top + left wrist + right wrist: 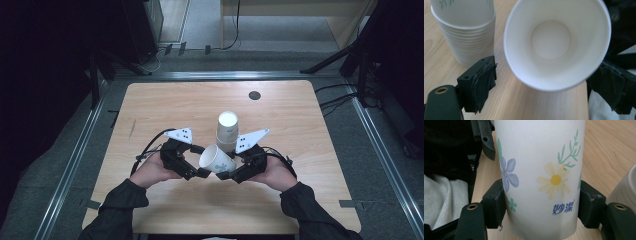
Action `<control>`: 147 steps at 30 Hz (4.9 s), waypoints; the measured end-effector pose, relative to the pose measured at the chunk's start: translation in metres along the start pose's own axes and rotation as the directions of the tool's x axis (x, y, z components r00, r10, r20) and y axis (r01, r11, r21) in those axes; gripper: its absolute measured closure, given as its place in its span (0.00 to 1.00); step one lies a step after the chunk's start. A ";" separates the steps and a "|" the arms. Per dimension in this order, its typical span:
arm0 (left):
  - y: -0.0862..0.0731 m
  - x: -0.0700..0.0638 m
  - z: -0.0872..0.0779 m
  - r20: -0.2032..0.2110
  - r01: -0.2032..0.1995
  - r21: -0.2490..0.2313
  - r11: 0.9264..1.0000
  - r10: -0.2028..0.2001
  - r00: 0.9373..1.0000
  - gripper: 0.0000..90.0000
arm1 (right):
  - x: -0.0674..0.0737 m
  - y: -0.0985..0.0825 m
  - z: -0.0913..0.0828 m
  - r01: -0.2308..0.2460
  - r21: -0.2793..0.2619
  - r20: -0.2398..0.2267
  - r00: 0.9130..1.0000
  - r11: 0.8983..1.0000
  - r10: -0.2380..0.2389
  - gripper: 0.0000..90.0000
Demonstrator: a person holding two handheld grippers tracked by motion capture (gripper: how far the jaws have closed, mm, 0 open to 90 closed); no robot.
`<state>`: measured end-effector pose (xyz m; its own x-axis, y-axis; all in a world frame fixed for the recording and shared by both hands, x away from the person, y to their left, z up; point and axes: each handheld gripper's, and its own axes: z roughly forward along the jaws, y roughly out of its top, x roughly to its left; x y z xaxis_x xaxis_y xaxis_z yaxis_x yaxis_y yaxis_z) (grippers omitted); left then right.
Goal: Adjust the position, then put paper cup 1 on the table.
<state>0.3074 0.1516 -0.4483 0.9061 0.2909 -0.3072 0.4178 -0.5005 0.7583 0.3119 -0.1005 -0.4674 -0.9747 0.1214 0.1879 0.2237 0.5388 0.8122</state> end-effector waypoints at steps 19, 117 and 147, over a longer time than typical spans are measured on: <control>0.003 -0.003 0.002 0.022 -0.018 -0.052 0.998 0.020 1.000 0.26 | 0.000 0.001 0.005 -0.018 0.000 -0.024 1.000 1.000 0.018 0.38; -0.019 0.109 -0.103 -0.428 0.235 0.149 0.961 -0.151 0.891 0.28 | -0.017 -0.036 -0.054 -0.148 0.019 0.276 0.951 0.989 0.137 0.20; -0.059 0.153 -0.120 -0.656 0.440 0.176 0.881 -0.228 0.719 0.26 | -0.017 -0.038 -0.046 -0.150 0.053 0.268 0.955 0.987 0.130 0.20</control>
<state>0.4135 0.3238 -0.4709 0.5126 0.8585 -0.0170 0.7782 -0.4561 0.4317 0.3203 -0.1611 -0.4760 -0.9019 0.4095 0.1372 0.3665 0.5577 0.7447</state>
